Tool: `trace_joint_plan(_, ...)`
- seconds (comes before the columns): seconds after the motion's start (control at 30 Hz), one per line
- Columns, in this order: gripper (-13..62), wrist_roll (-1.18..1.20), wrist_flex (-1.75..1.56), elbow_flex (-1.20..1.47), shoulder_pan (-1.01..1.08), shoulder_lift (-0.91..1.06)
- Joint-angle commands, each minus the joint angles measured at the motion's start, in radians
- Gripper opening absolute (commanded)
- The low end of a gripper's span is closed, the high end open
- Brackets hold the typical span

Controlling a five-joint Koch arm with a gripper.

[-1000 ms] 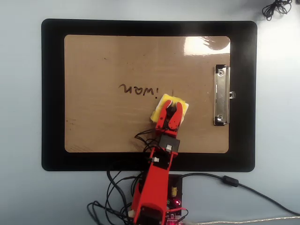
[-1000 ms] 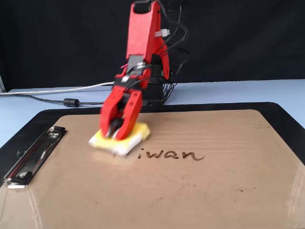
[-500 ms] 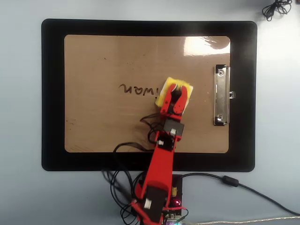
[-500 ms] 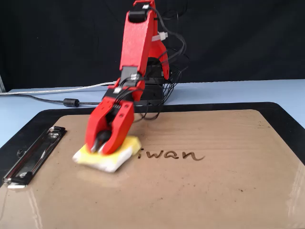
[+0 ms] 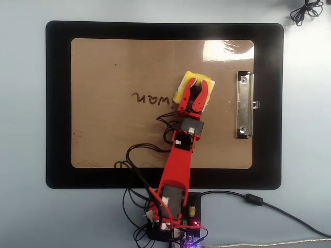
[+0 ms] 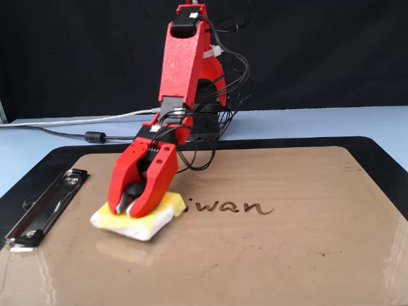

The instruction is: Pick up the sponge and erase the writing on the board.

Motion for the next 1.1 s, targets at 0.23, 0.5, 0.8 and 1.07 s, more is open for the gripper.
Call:
trace_joint_plan(0.23,-7.9,-0.193,0.002,0.067,-0.146,0.026)
trace_joint_plan(0.5,-7.9,-0.193,-0.006,0.233,-0.16,0.178)
trace_joint_plan(0.8,-7.9,-0.193,-0.009,-0.035,-0.198,-0.071)
trace_joint_plan(1.07,-7.9,-0.201,0.005,0.244,-0.328,0.178)
